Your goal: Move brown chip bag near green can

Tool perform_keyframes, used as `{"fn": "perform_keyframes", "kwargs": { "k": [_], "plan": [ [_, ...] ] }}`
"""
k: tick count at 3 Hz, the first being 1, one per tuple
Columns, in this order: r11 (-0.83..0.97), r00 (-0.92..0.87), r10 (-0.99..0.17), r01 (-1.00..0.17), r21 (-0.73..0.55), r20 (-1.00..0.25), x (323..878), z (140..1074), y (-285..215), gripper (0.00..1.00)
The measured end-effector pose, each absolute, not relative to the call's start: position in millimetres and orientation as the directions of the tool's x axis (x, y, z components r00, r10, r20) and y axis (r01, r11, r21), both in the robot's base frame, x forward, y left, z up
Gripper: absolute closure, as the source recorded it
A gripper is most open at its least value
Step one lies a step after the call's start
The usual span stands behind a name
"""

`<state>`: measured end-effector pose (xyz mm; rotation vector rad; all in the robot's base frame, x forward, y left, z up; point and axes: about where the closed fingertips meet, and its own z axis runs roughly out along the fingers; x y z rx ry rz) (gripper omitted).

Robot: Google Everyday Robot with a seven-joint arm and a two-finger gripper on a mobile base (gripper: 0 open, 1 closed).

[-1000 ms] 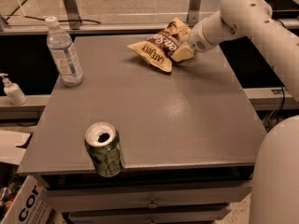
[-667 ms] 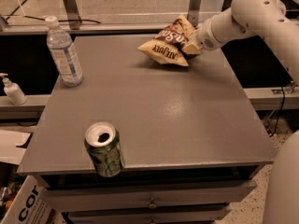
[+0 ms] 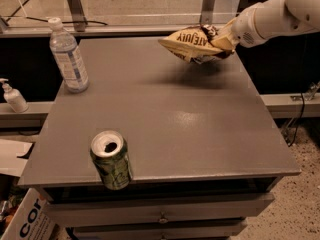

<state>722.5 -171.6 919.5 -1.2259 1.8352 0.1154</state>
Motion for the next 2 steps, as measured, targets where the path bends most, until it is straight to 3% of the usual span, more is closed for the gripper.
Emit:
{"fn": "perform_keyframes", "kwargs": {
  "k": [2],
  "plan": [
    [0.369, 0.043, -0.683, -0.842, -0.395, -0.729, 640, 919, -186, 1.0]
  ]
}}
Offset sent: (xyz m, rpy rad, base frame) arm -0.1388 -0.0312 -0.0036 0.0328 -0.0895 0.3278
